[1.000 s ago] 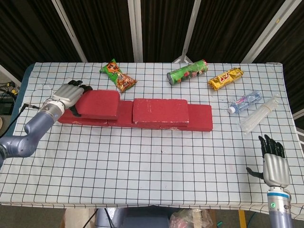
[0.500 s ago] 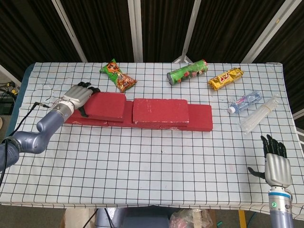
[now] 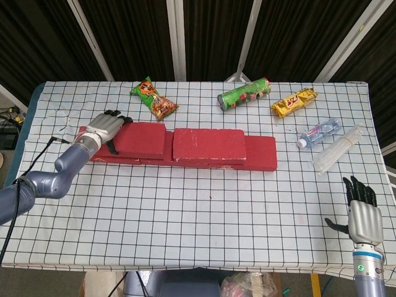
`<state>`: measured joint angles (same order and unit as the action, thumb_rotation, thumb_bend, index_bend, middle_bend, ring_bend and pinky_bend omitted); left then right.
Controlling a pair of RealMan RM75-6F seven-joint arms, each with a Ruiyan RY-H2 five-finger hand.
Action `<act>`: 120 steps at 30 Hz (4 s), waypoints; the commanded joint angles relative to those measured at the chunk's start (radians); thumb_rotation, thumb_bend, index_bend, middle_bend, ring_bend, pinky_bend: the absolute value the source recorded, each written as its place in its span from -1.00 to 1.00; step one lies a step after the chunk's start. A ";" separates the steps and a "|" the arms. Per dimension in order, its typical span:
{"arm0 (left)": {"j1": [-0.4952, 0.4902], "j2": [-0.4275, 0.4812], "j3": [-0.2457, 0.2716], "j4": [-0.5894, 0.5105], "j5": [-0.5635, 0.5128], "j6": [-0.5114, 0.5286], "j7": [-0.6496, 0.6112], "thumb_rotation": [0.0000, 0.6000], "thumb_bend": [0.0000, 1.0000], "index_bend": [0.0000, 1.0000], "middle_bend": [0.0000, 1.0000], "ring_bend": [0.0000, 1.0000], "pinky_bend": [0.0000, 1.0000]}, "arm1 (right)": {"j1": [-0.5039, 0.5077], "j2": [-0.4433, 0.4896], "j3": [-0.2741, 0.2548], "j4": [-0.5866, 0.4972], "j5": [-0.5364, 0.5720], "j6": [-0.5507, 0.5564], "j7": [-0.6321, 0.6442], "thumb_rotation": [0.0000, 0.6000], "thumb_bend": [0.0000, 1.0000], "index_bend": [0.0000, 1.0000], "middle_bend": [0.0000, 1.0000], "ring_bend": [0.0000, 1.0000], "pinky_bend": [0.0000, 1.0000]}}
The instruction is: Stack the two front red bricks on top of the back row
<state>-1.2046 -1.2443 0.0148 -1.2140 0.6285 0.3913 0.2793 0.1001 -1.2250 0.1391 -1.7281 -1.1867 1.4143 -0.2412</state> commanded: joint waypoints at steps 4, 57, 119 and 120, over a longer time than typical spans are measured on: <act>-0.038 -0.012 0.038 -0.011 -0.046 0.023 0.011 1.00 -0.95 -0.49 -0.64 -1.00 -1.00 | -0.003 0.004 0.002 -0.001 -0.002 0.005 0.009 1.00 -0.73 -0.88 -1.00 -1.00 -1.00; -0.126 -0.071 0.118 -0.020 -0.176 0.089 0.050 1.00 -1.00 -0.66 -0.73 -1.00 -1.00 | -0.005 0.023 0.011 -0.003 0.019 -0.012 0.046 1.00 -0.73 -0.88 -1.00 -1.00 -1.00; -0.155 -0.087 0.127 -0.046 -0.282 0.141 0.147 1.00 -1.00 -0.82 -0.96 -1.00 -1.00 | -0.003 0.018 0.021 -0.009 0.050 -0.010 0.037 1.00 -0.73 -0.88 -1.00 -1.00 -1.00; -0.156 -0.086 0.128 -0.047 -0.283 0.140 0.148 1.00 -1.00 -0.83 -0.97 -1.00 -1.00 | -0.003 0.019 0.021 -0.010 0.050 -0.010 0.037 1.00 -0.73 -0.88 -1.00 -1.00 -1.00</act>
<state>-1.3600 -1.3301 0.1422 -1.2612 0.3454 0.5314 0.4273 0.0974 -1.2062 0.1600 -1.7377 -1.1367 1.4045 -0.2045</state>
